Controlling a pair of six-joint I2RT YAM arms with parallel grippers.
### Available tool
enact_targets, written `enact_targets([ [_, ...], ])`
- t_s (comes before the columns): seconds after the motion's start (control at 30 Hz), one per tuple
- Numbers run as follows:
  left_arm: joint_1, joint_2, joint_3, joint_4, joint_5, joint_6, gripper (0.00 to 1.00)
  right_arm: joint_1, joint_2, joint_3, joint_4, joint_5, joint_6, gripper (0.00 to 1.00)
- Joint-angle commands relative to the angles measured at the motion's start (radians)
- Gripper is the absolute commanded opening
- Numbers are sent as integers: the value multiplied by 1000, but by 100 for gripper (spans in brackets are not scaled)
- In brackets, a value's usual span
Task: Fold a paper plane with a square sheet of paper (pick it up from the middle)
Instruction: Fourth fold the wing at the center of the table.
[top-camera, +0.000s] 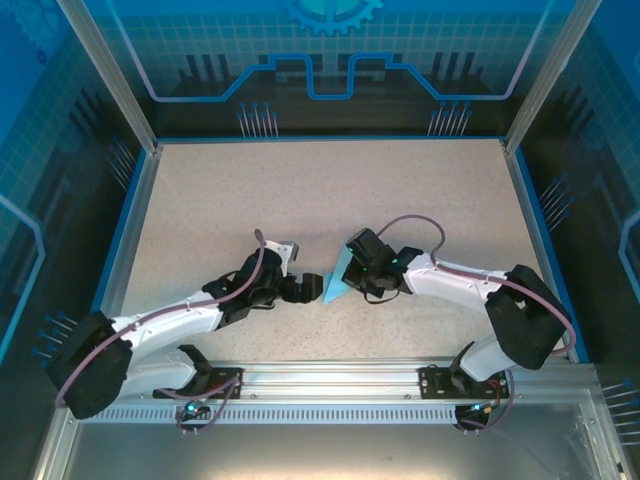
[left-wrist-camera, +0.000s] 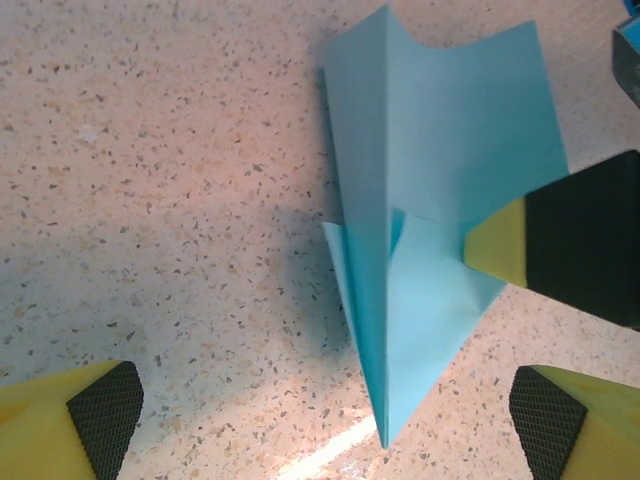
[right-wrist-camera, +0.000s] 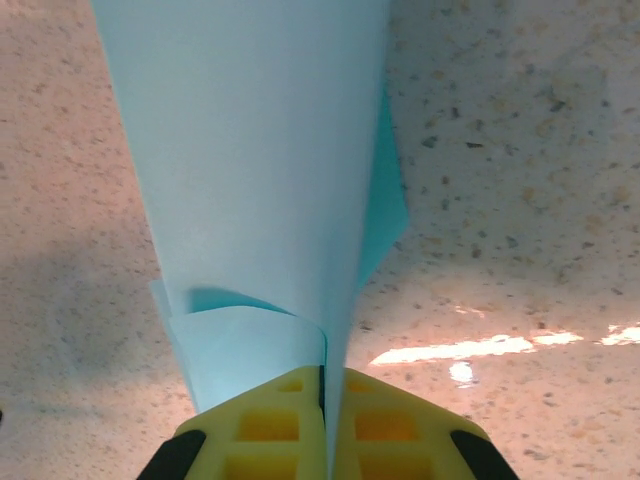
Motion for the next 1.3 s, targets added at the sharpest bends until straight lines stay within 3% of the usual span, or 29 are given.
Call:
enact_targets([
  [0.0,-6,-29,-18,37,-7,64,99,20,49,92,-19,28,24,0],
  [0.33,-9,35,4,19,-30,131,96,20,199,193,-20,-40,38,0],
  [0.67,-54,143,-115,334,-6,369,78,10,212,202,-27,-68,57,0],
  [0.8,-87,234,-136,476,-32,447,66,2,216,193,-9,-95,64,0],
  [0.9,-109,293,-168,634,-53,496,65,-4,215,191,-6,-108,67,0],
  [1.07,-143,371,-151,690,-106,531,64,-15,211,171,10,-129,76,0],
  [1.27,-153,431,-149,776,-177,536,50,-23,213,164,17,-152,82,0],
])
